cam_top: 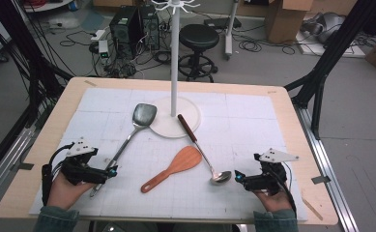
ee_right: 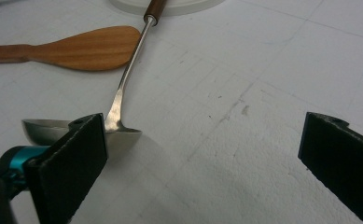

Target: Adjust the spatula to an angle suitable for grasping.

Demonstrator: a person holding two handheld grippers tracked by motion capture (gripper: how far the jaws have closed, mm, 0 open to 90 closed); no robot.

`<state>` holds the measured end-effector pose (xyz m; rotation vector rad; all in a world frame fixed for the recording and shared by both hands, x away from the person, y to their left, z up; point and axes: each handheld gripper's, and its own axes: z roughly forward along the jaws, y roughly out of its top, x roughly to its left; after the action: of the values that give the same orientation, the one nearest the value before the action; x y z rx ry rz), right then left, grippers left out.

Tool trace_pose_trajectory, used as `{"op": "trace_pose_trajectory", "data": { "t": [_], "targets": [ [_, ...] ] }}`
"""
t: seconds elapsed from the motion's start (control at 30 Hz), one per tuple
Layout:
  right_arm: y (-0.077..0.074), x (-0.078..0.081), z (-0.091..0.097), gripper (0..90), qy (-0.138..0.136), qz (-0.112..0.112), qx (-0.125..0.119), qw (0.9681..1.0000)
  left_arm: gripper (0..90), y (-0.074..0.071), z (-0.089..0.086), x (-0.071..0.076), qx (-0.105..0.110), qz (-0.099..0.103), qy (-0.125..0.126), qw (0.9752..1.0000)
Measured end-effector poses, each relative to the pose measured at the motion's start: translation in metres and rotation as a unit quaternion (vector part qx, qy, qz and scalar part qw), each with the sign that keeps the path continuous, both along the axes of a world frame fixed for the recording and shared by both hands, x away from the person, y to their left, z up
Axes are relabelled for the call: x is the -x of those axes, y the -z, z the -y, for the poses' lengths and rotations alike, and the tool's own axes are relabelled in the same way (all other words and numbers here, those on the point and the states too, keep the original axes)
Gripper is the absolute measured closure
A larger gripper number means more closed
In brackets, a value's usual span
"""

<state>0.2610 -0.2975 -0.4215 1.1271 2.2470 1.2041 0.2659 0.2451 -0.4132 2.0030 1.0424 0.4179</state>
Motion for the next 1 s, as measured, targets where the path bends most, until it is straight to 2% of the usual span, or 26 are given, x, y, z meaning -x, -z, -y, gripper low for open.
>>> {"op": "trace_pose_trajectory", "data": {
  "t": [0.67,0.73,1.0],
  "targets": [
    [-0.0003,-0.0006,0.0015,0.5,-0.001,0.002,-0.004,1.0000,1.8,0.0023,0.0001,-0.0048,0.004,-0.006,-0.001,1.0000],
    [-0.0007,-0.0005,0.0016,0.5,0.001,0.004,-0.005,1.0000,2.5,0.0018,-0.0008,-0.0055,-0.001,-0.006,0.001,1.0000],
    [-0.0013,-0.0014,0.0004,0.4,-0.002,0.005,-0.005,1.0000,2.7,0.0026,-0.0004,-0.0066,0.006,-0.009,-0.003,0.9999]
  ]
}}
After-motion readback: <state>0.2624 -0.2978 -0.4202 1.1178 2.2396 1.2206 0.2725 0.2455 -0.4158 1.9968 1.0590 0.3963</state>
